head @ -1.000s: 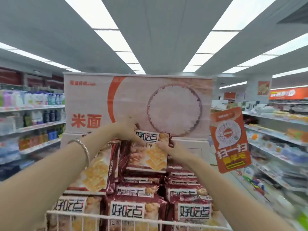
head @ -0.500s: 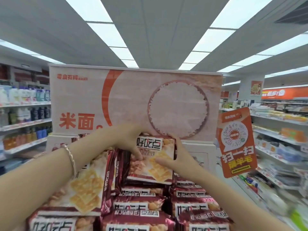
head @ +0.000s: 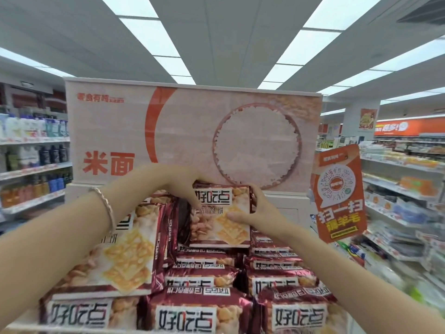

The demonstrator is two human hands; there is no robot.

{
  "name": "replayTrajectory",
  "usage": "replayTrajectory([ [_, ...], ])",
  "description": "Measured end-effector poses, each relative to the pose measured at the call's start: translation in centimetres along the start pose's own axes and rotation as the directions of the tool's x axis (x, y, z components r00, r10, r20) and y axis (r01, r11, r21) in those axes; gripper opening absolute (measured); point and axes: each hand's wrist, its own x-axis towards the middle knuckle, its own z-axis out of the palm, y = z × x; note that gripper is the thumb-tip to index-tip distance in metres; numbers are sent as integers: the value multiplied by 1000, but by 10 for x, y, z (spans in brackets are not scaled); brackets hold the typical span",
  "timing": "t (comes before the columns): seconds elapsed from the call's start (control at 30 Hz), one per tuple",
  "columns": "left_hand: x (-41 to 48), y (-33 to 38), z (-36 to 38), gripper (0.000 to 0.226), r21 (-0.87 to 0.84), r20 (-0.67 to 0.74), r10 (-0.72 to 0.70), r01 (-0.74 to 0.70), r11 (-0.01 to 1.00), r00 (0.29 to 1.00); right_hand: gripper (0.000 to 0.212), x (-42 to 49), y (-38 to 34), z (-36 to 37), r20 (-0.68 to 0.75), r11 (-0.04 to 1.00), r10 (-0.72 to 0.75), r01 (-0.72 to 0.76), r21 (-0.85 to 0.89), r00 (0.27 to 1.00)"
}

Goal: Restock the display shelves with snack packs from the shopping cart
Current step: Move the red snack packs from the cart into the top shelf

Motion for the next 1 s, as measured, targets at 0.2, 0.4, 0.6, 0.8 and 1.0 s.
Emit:
replayTrajectory([
  [0.2, -1, -14, 3, 89, -32, 45, -96, 97, 995, 994, 124, -4, -10, 7, 41, 998, 4, -1, -61, 999],
  [0.4, -10, -20, 4, 100, -47, 78, -68, 72, 996, 995, 126, -7, -13, 25, 161, 370, -330, 284, -884, 930],
  [0.6, 0, -25, 21, 116, 55, 77, -77, 73, 996, 994, 108, 13, 13, 21, 325, -19, -394, 346, -938, 860],
  [0.8, -4, -23, 22, 130, 154, 68, -60, 49, 987, 996, 101, 15, 21, 19, 374, -83, -485, 384, -920, 790],
  [1.0, -3, -19, 30, 131, 233, 11, -46, 42, 971, 999, 105, 12, 18, 17, 385, -29, -456, 419, -908, 802],
])
